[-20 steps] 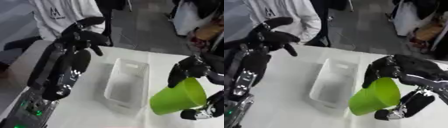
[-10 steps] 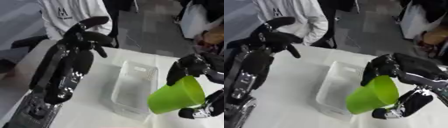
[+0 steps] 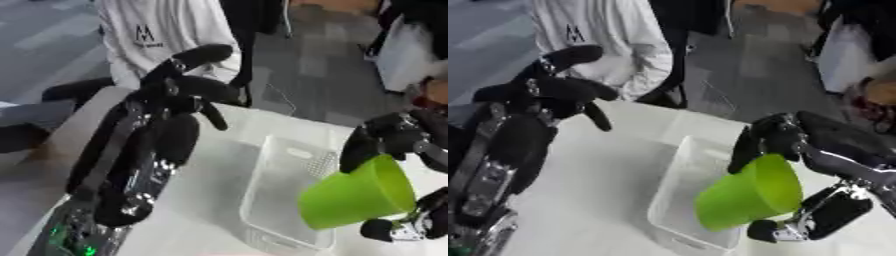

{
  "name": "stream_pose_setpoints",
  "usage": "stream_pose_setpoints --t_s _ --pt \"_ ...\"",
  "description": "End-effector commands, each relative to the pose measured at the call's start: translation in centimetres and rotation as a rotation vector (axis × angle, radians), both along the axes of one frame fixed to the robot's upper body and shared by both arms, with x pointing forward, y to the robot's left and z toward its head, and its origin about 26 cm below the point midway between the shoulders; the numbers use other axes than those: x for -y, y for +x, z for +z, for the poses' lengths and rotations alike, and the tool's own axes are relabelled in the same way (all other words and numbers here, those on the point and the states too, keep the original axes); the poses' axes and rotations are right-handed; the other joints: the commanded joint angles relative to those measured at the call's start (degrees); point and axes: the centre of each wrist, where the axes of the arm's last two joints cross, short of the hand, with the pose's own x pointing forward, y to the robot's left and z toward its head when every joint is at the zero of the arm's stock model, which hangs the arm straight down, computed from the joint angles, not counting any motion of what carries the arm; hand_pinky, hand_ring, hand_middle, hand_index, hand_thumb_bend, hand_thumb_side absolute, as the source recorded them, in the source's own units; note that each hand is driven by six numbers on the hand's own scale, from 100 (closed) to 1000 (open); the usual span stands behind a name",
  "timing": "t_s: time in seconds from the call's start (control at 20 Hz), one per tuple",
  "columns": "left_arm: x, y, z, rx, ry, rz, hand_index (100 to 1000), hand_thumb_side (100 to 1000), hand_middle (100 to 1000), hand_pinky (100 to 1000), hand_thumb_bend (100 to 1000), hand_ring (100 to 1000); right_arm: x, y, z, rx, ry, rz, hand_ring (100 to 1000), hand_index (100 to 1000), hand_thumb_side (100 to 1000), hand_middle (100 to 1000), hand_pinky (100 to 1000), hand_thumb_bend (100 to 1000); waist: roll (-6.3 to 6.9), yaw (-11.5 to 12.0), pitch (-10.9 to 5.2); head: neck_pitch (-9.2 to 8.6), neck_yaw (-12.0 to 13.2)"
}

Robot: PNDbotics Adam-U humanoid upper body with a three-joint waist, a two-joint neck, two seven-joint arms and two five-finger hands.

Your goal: Pick up objects on the table and place them in the box.

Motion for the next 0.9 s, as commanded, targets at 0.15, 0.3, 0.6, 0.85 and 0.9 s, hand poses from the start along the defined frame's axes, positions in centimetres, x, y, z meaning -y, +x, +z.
stream_pose_setpoints --t_s 0.15,0.3,0.6,0.85,0.9 --pt "0.7 -0.5 1.1 0.031 -0.005 -0.034 736 817 893 498 235 683 1.6 -0.3 1.8 0.068 0.020 -0.058 100 106 124 100 100 401 -0.58 1.7 -0.25 -3.22 -0.8" --pt "1.0 -0.6 1.5 0.037 -0.006 -0.045 737 820 895 498 234 683 2.0 -0.3 2.0 0.084 0.029 -0.080 100 106 124 100 100 402 -1.36 2.9 0.38 -4.29 -0.9" --pt "1.7 -0.8 2.2 0.046 -0.009 -0.062 737 823 897 497 233 684 2.8 -0.3 2.2 0.126 0.038 -0.125 100 112 120 100 100 423 -2.61 4.4 1.59 -5.51 -1.3" --pt "2.0 -0.9 2.4 0.055 -0.004 -0.071 738 827 899 495 230 684 3.4 -0.3 2.6 0.253 0.064 -0.189 400 551 429 458 100 450 -3.14 5.3 2.60 -5.77 -1.8" --pt "2.0 -0.9 2.5 0.056 -0.003 -0.072 738 828 899 495 229 684 3.5 -0.2 2.5 0.274 0.057 -0.206 511 653 501 564 210 445 -3.15 5.4 2.75 -5.76 -1.8"
